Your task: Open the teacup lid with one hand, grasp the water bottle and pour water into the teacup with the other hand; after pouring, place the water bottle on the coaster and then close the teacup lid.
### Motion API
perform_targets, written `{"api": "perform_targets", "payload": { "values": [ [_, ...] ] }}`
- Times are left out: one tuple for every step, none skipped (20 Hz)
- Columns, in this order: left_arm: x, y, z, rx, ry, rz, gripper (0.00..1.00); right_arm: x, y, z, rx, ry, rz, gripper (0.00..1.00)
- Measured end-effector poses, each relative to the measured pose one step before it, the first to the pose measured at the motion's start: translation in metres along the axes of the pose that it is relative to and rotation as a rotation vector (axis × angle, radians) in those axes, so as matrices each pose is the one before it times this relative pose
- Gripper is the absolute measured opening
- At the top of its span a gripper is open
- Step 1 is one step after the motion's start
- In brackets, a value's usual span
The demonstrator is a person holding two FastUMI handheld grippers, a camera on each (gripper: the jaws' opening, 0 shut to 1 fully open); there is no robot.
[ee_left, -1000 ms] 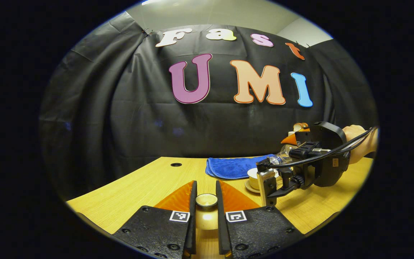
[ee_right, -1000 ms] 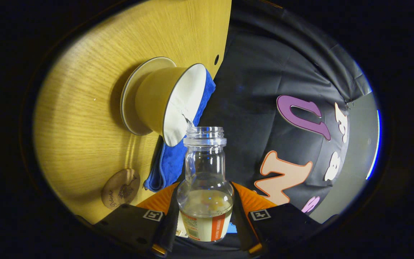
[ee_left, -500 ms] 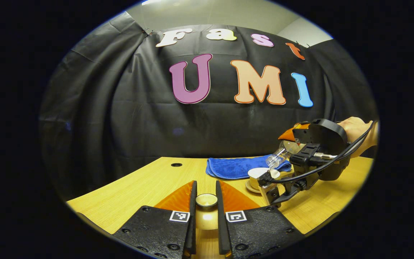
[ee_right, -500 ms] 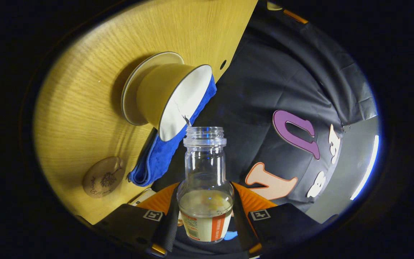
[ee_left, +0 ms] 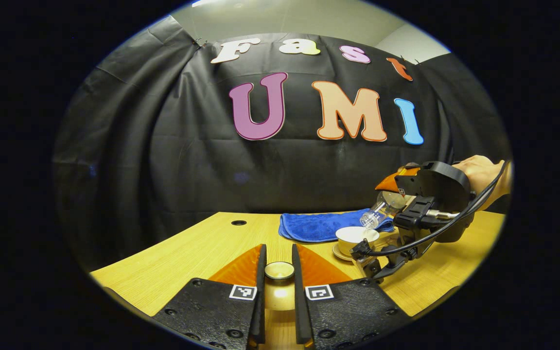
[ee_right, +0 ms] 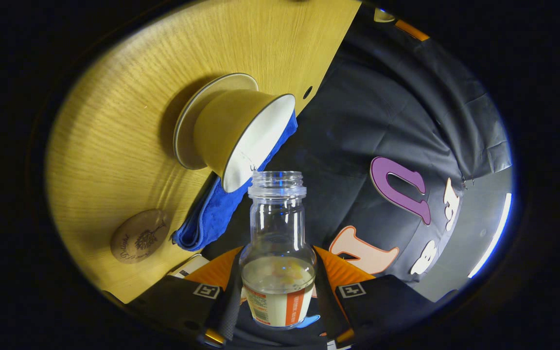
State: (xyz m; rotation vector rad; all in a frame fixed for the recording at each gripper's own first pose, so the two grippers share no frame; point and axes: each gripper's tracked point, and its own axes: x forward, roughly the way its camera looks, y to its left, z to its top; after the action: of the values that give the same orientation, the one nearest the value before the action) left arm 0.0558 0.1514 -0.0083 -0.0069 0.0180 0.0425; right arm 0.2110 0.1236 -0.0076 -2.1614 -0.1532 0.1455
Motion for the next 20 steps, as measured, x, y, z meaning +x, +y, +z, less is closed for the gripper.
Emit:
{"api": "perform_targets", "payload": {
  "values": [
    [-0.00036, 0.00016, 0.00072, 0.00007, -0.00115, 0.00046, 0.22, -0.00086, 0.00040, 0.00035, -0.00880, -0.00130, 0.00180, 0.72],
    [-0.00041, -0.00007, -0.00021, 0.00050, 0.00074, -0.00014, 0.22, -0.00087, 0.00105, 0.00099, -0.00586, -0.00175, 0.00030, 0.72],
    [0.00032, -0.00020, 0.00041, -0.00022, -0.00028, -0.00001, 0.22, -0.00017, 0.00054, 0.00022, -0.00644, -0.00183, -0.00086, 0.72],
    [0.00023, 0.00024, -0.00095, 0.00013, 0.00022, -0.00006, 0.22, -0.00196, -0.00107, 0.00114, 0.00058, -0.00038, 0.00042, 0.72],
    [0.00065, 0.00013, 0.00007, -0.00011, -0.00015, 0.00001, 0.22, 0.00215, 0.00016, -0.00044, 0.00321, -0.00195, 0.00184, 0.72],
    [0.00043, -0.00017, 0.00051, 0.00006, 0.00007, 0.00015, 0.22, -0.00127, -0.00003, 0.00077, 0.00631, -0.00122, 0.00161, 0.72],
    [-0.00061, 0.00027, 0.00054, 0.00011, -0.00032, 0.00055, 0.22, 0.00053, 0.00251, 0.00086, 0.02003, -0.00132, 0.01286, 0.72],
    [-0.00022, 0.00158, -0.00045, 0.00115, -0.00113, 0.00444, 0.22, 0.00119, 0.00382, -0.00066, 0.03867, 0.00161, 0.01658, 0.71],
    [0.00022, 0.00144, -0.00038, 0.00187, 0.00014, 0.00588, 0.22, -0.00005, 0.00090, -0.00101, 0.03749, 0.00262, 0.01163, 0.72],
    [0.00058, -0.00033, 0.00050, 0.00019, -0.00085, 0.00152, 0.22, 0.00033, -0.00048, -0.00093, 0.03729, 0.00324, 0.00987, 0.72],
    [-0.00014, 0.00021, 0.00044, 0.00011, 0.00019, 0.00020, 0.22, -0.00010, 0.00119, -0.00036, 0.04882, 0.00254, 0.01420, 0.72],
    [0.00039, 0.00004, 0.00035, -0.00002, -0.00025, -0.00002, 0.22, -0.00172, 0.00352, -0.00107, 0.06296, 0.00186, 0.02492, 0.72],
    [-0.00119, -0.00047, 0.00022, 0.00041, 0.00010, 0.00004, 0.22, -0.00136, 0.00366, -0.00110, 0.06920, 0.00233, 0.02207, 0.72],
    [0.00040, 0.00011, -0.00099, 0.00053, -0.00059, 0.00005, 0.22, -0.00107, 0.00009, 0.00097, 0.06740, -0.00007, 0.01838, 0.73],
    [-0.00012, 0.00030, -0.00019, 0.00043, -0.00021, 0.00066, 0.22, -0.00160, -0.00090, 0.00309, 0.07293, -0.00780, 0.01674, 0.74],
    [-0.00023, 0.00093, 0.00043, 0.00020, 0.00006, 0.00175, 0.23, -0.00162, -0.00140, 0.00210, 0.08208, -0.00429, 0.01489, 0.75],
    [0.00018, 0.00001, 0.00022, 0.00003, 0.00009, 0.00022, 0.23, -0.00189, -0.00068, 0.00083, 0.09420, -0.00838, 0.01989, 0.75],
    [0.00079, -0.00028, 0.00032, 0.00005, 0.00005, 0.00012, 0.23, -0.00073, -0.00173, 0.00262, 0.09669, -0.00783, 0.02053, 0.76],
    [0.00049, -0.00026, -0.00071, -0.00011, -0.00009, -0.00002, 0.23, -0.00052, -0.00160, -0.00016, 0.08813, -0.00562, 0.00964, 0.75],
    [-0.00025, 0.00030, -0.00036, 0.00054, -0.00046, -0.00012, 0.22, -0.00192, -0.00298, -0.00049, 0.08067, -0.00630, 0.00836, 0.73]
  ]
}}
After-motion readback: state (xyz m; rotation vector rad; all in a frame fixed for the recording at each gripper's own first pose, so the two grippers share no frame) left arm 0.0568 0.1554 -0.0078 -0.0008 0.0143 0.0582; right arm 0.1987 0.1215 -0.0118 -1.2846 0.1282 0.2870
